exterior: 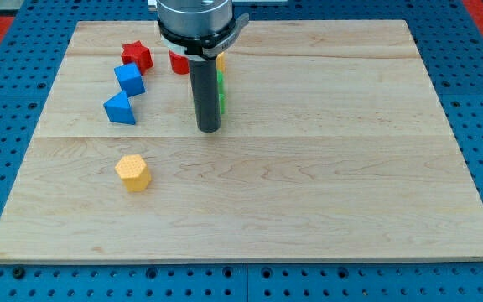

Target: Slide the yellow hexagon closer to the blue triangle

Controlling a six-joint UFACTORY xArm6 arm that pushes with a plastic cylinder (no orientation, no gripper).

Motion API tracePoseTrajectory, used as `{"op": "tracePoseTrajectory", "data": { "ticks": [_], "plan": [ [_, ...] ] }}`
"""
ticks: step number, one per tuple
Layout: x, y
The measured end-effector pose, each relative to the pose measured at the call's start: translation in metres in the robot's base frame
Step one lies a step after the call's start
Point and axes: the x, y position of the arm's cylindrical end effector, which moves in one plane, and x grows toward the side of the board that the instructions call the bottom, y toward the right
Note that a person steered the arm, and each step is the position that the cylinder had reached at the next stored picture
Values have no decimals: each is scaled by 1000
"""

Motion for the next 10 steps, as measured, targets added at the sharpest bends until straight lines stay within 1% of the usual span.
{"op": "tracePoseTrajectory", "data": {
  "ticks": [1, 2, 3, 4, 5, 6, 8, 9, 10],
  "plan": [
    [16, -5],
    [45, -5],
    [88, -5],
    [130, -30],
    [141, -86],
    [120, -107],
    [83, -107],
    [73, -98],
    [79, -80]
  ]
}}
